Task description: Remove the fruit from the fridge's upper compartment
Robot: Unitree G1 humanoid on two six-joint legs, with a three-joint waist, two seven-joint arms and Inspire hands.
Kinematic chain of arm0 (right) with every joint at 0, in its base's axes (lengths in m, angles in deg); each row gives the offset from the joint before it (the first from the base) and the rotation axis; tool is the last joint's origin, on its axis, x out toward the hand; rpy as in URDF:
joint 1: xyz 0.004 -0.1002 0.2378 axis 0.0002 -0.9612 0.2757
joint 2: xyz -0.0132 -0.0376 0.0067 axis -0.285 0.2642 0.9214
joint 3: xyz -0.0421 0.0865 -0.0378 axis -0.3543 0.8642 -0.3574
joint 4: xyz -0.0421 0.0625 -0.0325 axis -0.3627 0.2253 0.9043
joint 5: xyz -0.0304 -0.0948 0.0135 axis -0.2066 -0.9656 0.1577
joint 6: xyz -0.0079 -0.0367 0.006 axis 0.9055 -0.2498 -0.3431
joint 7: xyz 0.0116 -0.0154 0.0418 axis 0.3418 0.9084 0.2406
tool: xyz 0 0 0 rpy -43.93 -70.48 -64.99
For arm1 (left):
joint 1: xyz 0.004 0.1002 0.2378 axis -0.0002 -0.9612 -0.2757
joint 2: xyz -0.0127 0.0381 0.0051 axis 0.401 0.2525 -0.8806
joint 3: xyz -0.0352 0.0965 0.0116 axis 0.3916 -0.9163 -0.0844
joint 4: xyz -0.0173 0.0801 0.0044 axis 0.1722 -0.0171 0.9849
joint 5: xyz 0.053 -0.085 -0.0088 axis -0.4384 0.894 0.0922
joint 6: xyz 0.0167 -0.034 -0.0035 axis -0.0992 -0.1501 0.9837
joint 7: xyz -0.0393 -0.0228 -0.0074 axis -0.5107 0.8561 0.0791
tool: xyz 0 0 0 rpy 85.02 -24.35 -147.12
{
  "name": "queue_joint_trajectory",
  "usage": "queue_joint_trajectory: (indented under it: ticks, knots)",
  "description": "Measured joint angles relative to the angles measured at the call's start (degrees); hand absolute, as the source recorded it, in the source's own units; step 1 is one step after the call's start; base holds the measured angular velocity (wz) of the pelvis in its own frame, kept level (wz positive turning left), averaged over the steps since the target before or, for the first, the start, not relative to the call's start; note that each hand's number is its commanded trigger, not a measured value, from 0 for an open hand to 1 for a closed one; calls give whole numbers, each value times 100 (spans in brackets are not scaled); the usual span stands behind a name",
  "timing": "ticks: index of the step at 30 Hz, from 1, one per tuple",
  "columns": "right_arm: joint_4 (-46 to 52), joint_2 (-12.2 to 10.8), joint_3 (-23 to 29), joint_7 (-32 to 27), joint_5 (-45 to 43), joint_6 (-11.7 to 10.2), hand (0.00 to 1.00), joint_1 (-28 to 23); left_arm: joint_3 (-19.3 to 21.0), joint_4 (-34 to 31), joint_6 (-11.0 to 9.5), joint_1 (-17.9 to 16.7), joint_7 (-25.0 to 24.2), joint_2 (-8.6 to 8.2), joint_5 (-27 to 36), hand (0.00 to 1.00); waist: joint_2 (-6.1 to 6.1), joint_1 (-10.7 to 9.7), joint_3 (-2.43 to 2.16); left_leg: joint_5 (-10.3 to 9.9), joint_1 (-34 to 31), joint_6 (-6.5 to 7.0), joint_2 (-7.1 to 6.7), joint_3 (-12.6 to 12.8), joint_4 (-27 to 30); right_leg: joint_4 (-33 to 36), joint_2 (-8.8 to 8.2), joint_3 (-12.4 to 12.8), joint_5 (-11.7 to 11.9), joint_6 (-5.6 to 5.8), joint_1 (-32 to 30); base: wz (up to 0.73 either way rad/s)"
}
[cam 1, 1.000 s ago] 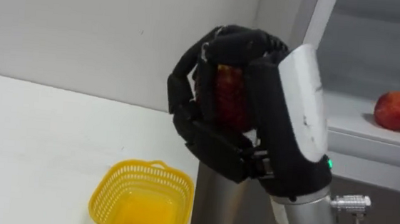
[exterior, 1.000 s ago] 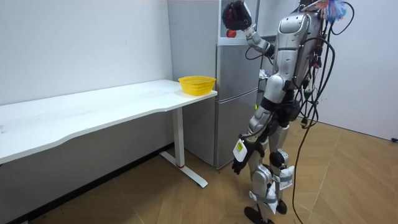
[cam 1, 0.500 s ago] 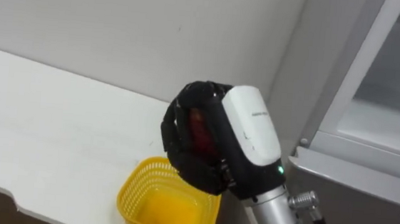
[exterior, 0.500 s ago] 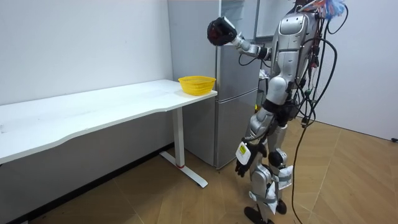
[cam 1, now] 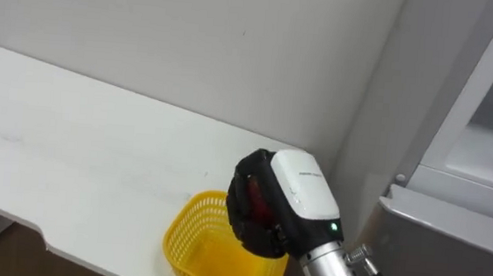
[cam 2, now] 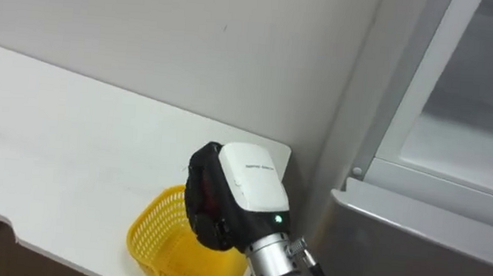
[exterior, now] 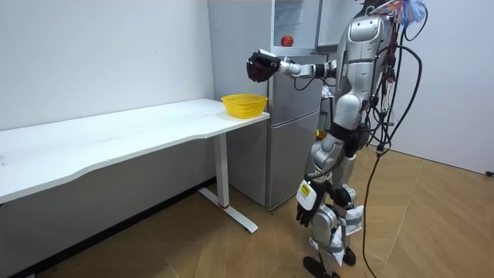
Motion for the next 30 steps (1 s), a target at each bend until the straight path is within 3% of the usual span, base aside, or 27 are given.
queue_joint_trajectory:
  ticks: [14,15,16,17,30]
  knots:
    - [-755,-41,-9,349,68,-1,100,160,14,2,2,58,-71,20,-47,0,-58,152,49,3,-7,1,-9,-9,2,-73,2,-3,-2,2,6,0]
    - [-755,-41,-8,353,68,-1,59,161,14,2,2,58,-72,20,-47,0,-62,166,50,3,-16,0,-12,-9,3,-88,3,-5,-2,3,8,0]
    - [-755,-41,-8,355,68,-1,7,164,15,2,2,58,-73,20,-47,0,-64,166,60,4,-49,-1,-12,-25,6,-88,4,-17,-2,3,7,6]
    - [-755,-41,-8,356,69,-1,0,166,15,2,3,58,-76,22,-46,0,-69,165,59,4,-75,-1,-11,-37,12,-89,5,-21,-2,2,-7,8]
    - [-827,-41,-129,411,469,120,0,200,9,7,41,91,-64,31,-30,0,-104,169,51,4,-193,-2,-24,-89,103,-86,-1,13,-1,2,-91,2]
